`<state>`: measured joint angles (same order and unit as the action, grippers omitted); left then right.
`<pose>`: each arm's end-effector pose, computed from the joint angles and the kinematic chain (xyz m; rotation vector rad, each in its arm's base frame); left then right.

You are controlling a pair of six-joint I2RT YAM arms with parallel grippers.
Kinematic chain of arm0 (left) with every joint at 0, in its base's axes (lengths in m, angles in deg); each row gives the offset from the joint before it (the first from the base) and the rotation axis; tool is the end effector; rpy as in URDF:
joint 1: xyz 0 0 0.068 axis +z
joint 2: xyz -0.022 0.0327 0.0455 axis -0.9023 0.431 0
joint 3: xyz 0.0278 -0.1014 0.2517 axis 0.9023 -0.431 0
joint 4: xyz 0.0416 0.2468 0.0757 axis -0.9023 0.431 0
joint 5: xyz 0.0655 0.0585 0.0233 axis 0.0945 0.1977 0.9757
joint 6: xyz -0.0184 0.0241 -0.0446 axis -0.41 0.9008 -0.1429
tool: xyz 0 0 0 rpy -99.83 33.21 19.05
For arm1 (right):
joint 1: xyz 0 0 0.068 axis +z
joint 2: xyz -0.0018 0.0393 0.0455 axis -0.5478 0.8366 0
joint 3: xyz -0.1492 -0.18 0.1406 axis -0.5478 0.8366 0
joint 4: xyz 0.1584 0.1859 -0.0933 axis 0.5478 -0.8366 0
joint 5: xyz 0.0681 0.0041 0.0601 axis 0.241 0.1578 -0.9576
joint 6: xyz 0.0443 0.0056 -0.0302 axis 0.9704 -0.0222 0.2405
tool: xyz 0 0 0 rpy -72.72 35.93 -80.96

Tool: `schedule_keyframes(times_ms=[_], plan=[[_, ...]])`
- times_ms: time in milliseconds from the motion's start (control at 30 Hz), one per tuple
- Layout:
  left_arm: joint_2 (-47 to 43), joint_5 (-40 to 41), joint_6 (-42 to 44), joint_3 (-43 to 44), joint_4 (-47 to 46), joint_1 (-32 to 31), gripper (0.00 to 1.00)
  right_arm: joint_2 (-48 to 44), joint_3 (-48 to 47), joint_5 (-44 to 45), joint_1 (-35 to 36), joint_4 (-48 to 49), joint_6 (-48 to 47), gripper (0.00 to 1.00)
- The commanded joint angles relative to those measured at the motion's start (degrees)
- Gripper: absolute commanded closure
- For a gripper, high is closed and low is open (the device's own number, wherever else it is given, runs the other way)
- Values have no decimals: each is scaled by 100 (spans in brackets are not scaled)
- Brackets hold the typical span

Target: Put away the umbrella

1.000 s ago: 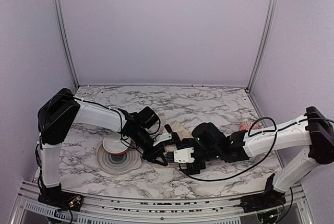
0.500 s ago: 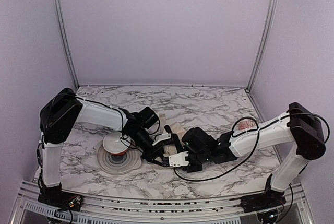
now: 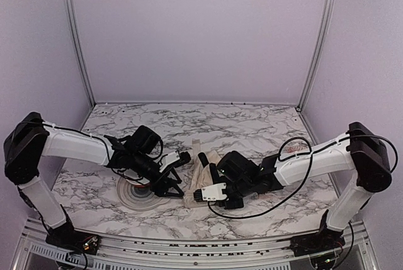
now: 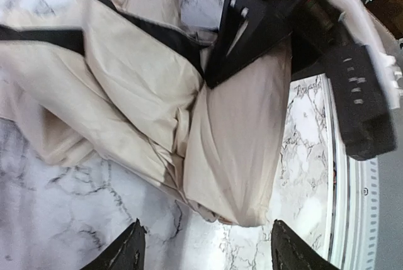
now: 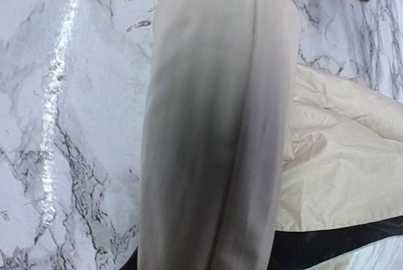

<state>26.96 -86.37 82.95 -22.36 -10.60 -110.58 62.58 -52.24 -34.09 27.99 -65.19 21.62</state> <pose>0.2213 -0.2609 0.1608 1.5347 1.9503 -1.0174 0.1503 0.2741 0.1490 -2.0235 1.6390 0.1462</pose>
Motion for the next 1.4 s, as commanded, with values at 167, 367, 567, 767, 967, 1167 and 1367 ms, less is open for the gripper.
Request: schedule_keyframes(times_ms=[167,367,567,767,967,1167,1367], plan=[[-2099,1485,729,-1895,-2685,-593,37,753,-657,-1796,-351,-1452,1105,76],[-2241,2471,1584,-2189,-2685,-1360,37,1455,-1295,-3047,-1000,-2239,1597,77],[-1515,3362,2437,-1985,-2694,-1744,31,1909,-1561,-3726,-1104,-2596,1470,76],[-493,3560,2752,-1476,-2694,-1773,29,2095,-1680,-4065,-1429,-2596,1551,77],[45,4209,2610,-1058,-2694,-1846,30,2233,-1854,-4516,-1486,-2706,1190,77],[-399,3803,2726,-1267,-2718,-1902,26,2412,-1979,-4567,-1591,-2719,1188,77],[-13,4001,2831,-1211,-2807,-1902,14,2437,-2038,-4637,-1603,-2608,1250,77]])
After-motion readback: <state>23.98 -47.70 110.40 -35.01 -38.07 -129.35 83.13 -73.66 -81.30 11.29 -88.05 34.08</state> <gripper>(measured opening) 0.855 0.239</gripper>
